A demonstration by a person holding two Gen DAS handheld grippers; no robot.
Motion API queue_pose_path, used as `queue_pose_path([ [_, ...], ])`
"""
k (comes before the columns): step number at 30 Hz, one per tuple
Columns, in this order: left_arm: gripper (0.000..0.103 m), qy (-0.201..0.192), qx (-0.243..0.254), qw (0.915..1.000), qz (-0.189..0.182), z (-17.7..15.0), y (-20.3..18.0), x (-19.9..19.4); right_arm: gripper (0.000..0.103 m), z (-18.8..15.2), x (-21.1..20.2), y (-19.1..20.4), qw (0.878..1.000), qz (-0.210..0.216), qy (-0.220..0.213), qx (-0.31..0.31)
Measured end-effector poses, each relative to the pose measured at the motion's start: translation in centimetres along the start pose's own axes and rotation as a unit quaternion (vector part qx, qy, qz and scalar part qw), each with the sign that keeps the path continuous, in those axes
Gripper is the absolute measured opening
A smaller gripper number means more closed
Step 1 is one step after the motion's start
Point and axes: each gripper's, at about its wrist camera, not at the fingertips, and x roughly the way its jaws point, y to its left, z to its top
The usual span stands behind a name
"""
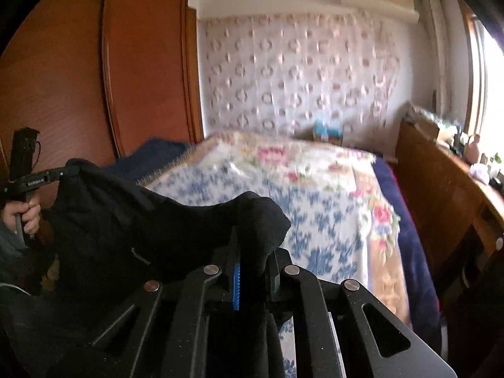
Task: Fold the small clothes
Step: 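Grasp the shirt with both tools and lift it high off the bed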
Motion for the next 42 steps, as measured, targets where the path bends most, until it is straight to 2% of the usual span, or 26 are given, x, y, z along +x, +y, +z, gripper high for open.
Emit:
queue_pose_path([
  [3,0.013,-0.013,0.013,0.9998,-0.005,2.3,-0.6,-0.8,0.01,2.1,-2.5,0.7,0.999,-0.009,-0.022,-0.034],
  [8,0.013,-0.064,0.041,0.997,-0.013,6.0,-1.7,-3.6,0.01,6.0,-7.1,1.9,0.995,-0.013,-0.061,-0.073],
  [16,0.013,-0.129,0.083,0.9881,0.006,10.5,-3.0,-7.5,0.01,10.0,-14.4,3.3,0.986,-0.041,-0.123,-0.108],
  [21,0.013,-0.161,0.096,0.9823,0.007,12.2,-3.8,-9.2,0.01,10.9,-16.1,3.4,0.982,-0.07,-0.136,-0.115],
  [27,0.013,-0.187,0.117,0.9754,0.007,14.1,-4.8,-10.1,0.01,9.6,-18.2,6.6,0.976,-0.103,-0.149,-0.121],
  [32,0.013,-0.197,0.126,0.9723,0.007,14.5,-4.9,-10.1,0.01,7.0,-16.7,9.0,0.973,-0.121,-0.153,-0.125],
  [35,0.013,-0.187,0.125,0.9743,0.008,14.2,-4.8,-8.7,0.01,6.6,-15.5,8.8,0.973,-0.132,-0.142,-0.125],
  [38,0.013,-0.158,0.124,0.9793,0.02,13.9,-4.0,-5.1,0.01,6.7,-13.7,8.1,0.976,-0.139,-0.123,-0.116],
  [42,0.013,-0.114,0.113,0.9868,0.023,13.0,-2.7,1.4,0.01,5.4,-8.5,6.6,0.98,-0.143,-0.086,-0.105],
])
